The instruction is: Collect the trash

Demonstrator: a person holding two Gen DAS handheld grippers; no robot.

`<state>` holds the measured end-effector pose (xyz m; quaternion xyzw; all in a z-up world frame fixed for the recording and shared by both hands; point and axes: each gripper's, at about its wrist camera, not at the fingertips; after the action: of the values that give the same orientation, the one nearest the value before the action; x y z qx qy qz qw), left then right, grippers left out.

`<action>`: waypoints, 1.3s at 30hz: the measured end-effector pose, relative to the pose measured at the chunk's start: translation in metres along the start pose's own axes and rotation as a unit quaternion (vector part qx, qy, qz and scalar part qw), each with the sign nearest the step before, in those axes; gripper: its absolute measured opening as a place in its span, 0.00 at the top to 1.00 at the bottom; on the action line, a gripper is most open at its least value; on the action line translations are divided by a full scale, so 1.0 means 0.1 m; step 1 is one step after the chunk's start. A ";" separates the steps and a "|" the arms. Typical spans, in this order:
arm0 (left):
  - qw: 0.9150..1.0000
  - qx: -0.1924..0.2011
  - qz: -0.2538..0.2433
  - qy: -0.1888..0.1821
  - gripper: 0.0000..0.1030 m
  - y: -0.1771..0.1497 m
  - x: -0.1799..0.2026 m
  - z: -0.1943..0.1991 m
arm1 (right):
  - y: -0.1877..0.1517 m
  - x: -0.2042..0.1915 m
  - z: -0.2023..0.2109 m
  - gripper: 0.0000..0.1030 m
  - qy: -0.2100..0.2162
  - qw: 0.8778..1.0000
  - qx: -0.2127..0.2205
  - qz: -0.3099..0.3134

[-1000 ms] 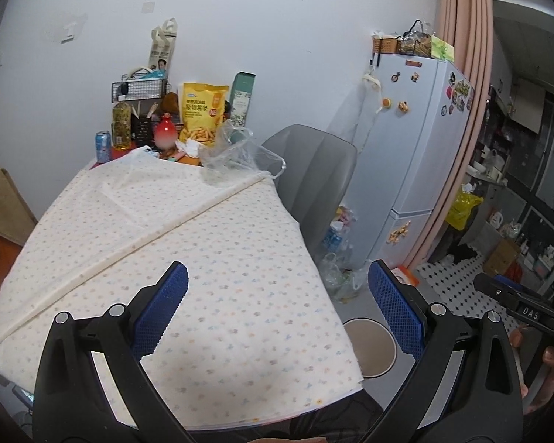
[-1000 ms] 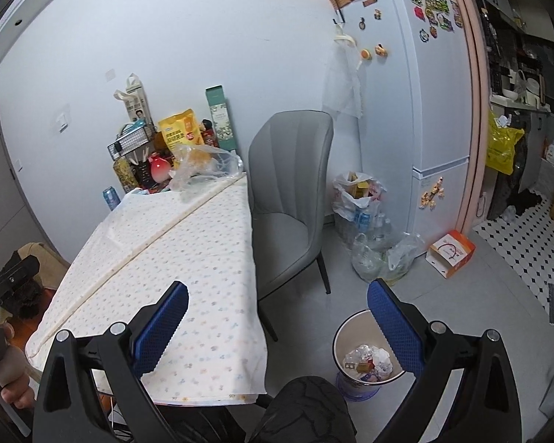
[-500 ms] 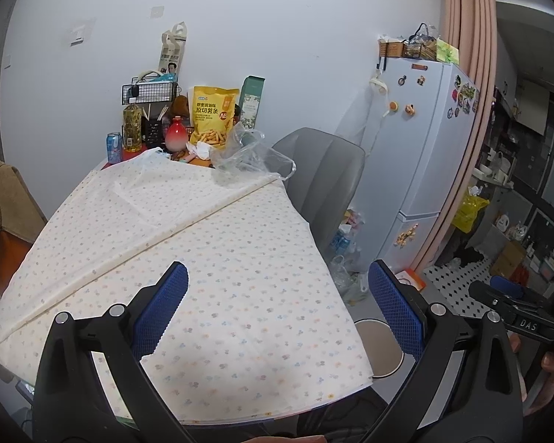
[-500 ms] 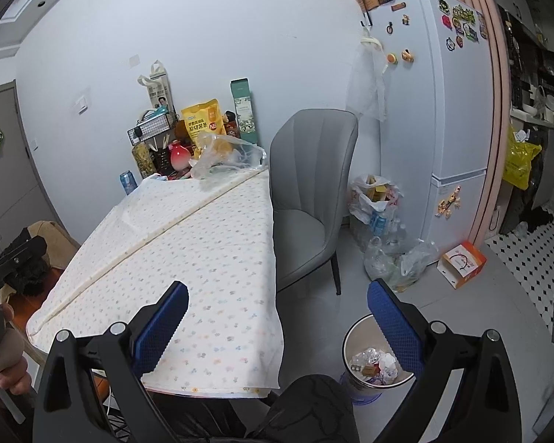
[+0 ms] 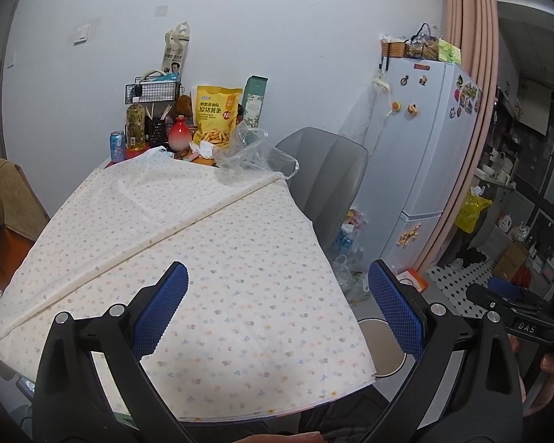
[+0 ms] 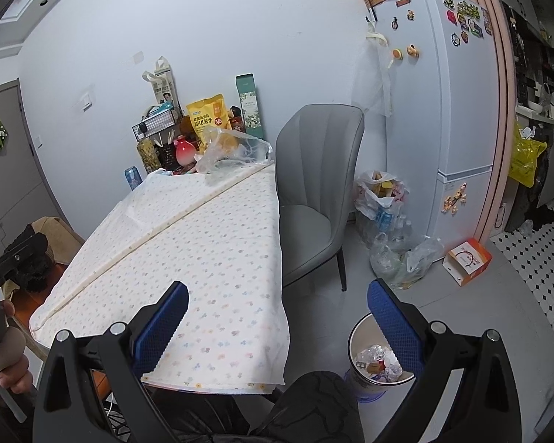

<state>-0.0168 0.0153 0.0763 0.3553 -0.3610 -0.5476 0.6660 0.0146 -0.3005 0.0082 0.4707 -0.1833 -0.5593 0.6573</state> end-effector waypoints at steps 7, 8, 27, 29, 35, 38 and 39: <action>1.000 -0.003 -0.003 -0.003 0.06 -0.02 0.02 -0.01 | -0.01 0.00 0.00 0.08 0.000 1.000 0.000 -0.002; 1.000 -0.003 -0.003 -0.004 0.06 -0.02 0.02 -0.01 | -0.01 0.01 0.00 0.08 0.000 1.000 0.000 -0.002; 1.000 -0.006 -0.004 -0.004 0.06 -0.06 0.05 -0.03 | -0.06 0.03 -0.01 0.08 0.004 1.000 -0.004 -0.009; 1.000 -0.006 -0.004 -0.005 0.06 -0.06 0.05 -0.03 | -0.06 0.03 -0.02 0.08 0.005 1.000 -0.004 -0.008; 1.000 -0.005 -0.004 -0.005 0.06 -0.07 0.06 -0.03 | -0.06 0.04 -0.03 0.08 0.005 1.000 -0.005 -0.009; 1.000 -0.006 -0.003 -0.006 0.06 -0.07 0.06 -0.03 | -0.06 0.04 -0.03 0.08 0.005 1.000 -0.005 -0.009; 1.000 -0.006 -0.003 -0.005 0.06 -0.07 0.06 -0.03 | -0.06 0.04 -0.03 0.08 0.005 1.000 -0.005 -0.009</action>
<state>-0.0167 0.0086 0.0690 0.3492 -0.3601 -0.5538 0.6646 0.0146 -0.3026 0.0006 0.4718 -0.1729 -0.5634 0.6558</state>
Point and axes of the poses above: each gripper's, at about its wrist camera, not at the fingertips, and z roughly against the way its jaws point, x to its right, y to its top, and after that the axes turned 9 degrees about y, right-handed
